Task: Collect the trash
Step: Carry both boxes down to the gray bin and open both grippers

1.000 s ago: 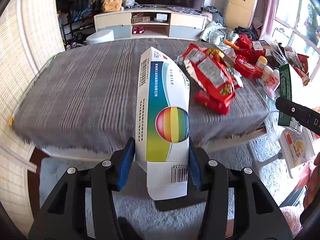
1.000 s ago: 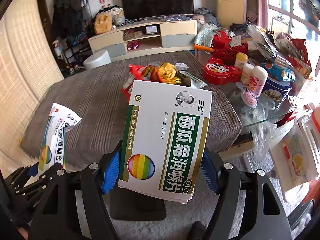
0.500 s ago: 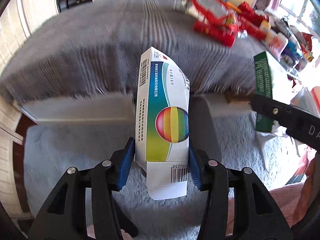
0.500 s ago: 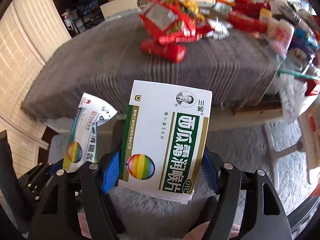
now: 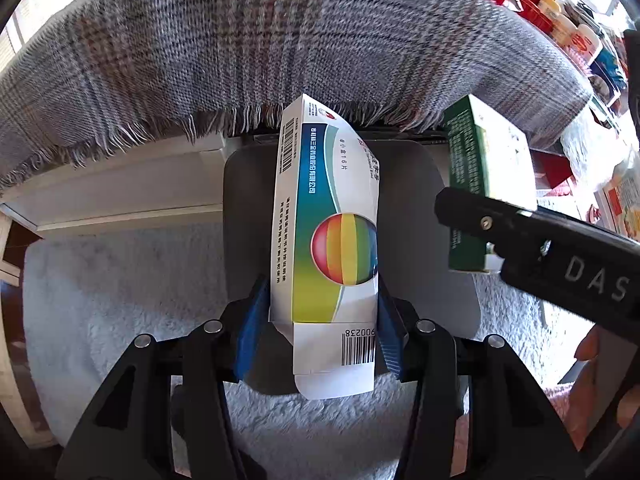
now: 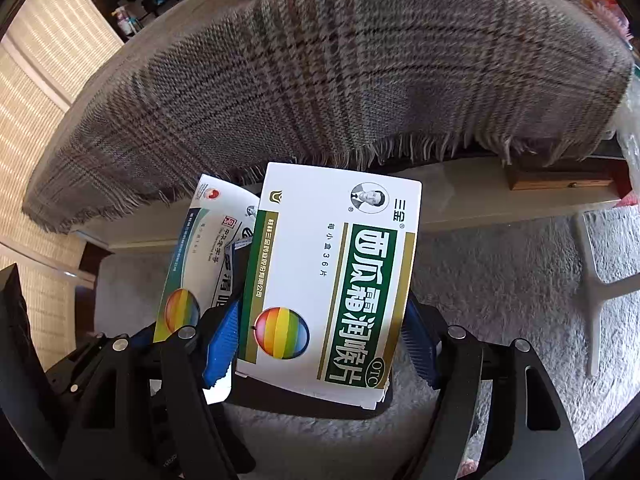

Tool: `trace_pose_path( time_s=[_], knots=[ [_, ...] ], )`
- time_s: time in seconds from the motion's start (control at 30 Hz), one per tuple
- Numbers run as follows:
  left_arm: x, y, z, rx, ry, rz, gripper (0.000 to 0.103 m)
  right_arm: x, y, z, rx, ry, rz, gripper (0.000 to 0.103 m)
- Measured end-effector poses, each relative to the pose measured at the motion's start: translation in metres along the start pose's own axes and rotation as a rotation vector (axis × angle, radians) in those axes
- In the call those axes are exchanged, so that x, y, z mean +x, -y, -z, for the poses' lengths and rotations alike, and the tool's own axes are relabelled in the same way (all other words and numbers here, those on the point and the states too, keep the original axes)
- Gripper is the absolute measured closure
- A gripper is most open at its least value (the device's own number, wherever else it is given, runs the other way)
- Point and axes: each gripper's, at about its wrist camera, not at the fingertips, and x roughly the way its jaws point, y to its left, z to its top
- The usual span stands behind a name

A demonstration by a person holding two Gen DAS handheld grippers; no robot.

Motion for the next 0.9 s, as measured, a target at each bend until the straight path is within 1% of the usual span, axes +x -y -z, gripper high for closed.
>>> trace_pose_path(
  time_s=[0.13, 0.23, 0.33, 0.47, 0.57, 0.63, 0.7, 0.77, 0.83, 0.9],
  knots=[
    [0.011, -0.005, 0.000, -0.011, -0.019, 0.005, 0.054, 0.015, 0.003, -0.002, 0.016, -0.038, -0.005, 0.030],
    [0.015, -0.004, 0.001, -0.007, -0.024, 0.002, 0.054, 0.018, 0.002, -0.003, 0.019, -0.047, -0.016, 0.029],
    [0.014, -0.006, 0.002, -0.008, -0.019, -0.001, 0.048, 0.013, -0.002, -0.006, 0.013, -0.038, -0.017, 0.029],
    [0.005, -0.006, 0.000, 0.000, -0.004, -0.014, 0.044, 0.004, -0.001, -0.008, 0.015, -0.014, 0.006, 0.029],
    [-0.002, -0.002, -0.005, -0.005, 0.002, -0.016, 0.043, -0.003, 0.007, -0.011, 0.039, -0.001, 0.012, 0.029],
    [-0.011, -0.002, -0.005, -0.004, 0.012, -0.014, 0.040, -0.011, 0.013, -0.011, 0.050, 0.017, 0.019, 0.027],
    [-0.023, -0.004, -0.006, -0.001, 0.027, -0.015, 0.033, -0.020, 0.017, -0.011, 0.061, 0.035, 0.026, 0.023],
    [-0.035, -0.001, -0.009, 0.005, 0.047, -0.019, 0.025, -0.033, 0.023, -0.012, 0.076, 0.060, 0.030, 0.023],
    [-0.044, 0.000, -0.017, 0.012, 0.059, -0.018, 0.022, -0.049, 0.028, -0.015, 0.083, 0.085, 0.042, 0.021],
    [-0.055, 0.003, -0.020, 0.016, 0.074, -0.023, 0.019, -0.069, 0.035, -0.021, 0.105, 0.115, 0.049, 0.012]
  ],
)
